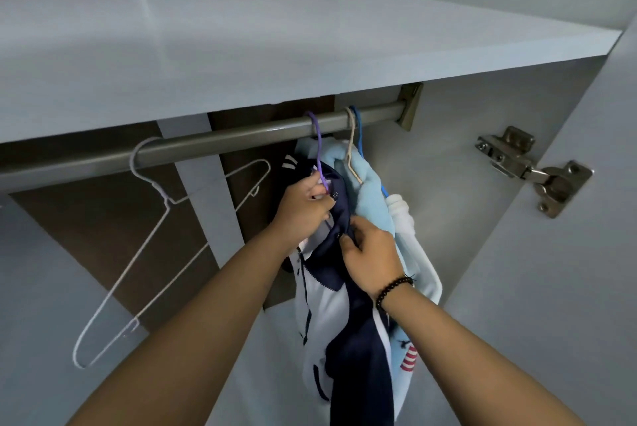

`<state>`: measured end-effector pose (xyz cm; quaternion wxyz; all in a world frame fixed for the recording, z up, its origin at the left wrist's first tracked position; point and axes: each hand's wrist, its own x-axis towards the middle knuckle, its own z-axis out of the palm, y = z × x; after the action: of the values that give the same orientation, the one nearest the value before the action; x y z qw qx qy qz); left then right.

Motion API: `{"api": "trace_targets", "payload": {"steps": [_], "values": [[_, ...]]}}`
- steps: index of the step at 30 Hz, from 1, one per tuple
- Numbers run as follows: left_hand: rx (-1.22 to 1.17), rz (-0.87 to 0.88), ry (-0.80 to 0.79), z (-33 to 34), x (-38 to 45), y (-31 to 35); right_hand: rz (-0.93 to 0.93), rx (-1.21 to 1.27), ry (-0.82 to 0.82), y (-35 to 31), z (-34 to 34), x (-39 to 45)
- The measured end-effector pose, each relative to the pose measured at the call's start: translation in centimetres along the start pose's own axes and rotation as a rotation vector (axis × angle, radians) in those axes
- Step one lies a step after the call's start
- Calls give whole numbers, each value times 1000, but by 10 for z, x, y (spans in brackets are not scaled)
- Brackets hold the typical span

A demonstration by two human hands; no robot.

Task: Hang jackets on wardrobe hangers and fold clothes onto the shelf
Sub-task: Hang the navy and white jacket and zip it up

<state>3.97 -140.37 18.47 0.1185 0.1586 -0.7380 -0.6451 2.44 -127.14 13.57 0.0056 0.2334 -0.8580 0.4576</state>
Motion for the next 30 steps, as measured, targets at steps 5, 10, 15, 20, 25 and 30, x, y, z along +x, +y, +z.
{"api": "trace_targets", "payload": {"steps": [5,10,15,20,25,30], "values": [[24,-15,-42,6,-3,4,-8,-9,29,13,-15,9],[99,-26,49,10,-5,-2,-27,21,20,14,-23,7],[186,-57,14,4,-16,-16,-32,17,6,18,-30,-1],[308,-38,-7,7,-42,-30,5,36,5,31,-40,-19],[499,45,-63,12,-72,-36,-20,-15,-77,37,-62,-44],[632,75,-211,17,-106,-31,-61,-229,-98,42,-84,-83]]}}
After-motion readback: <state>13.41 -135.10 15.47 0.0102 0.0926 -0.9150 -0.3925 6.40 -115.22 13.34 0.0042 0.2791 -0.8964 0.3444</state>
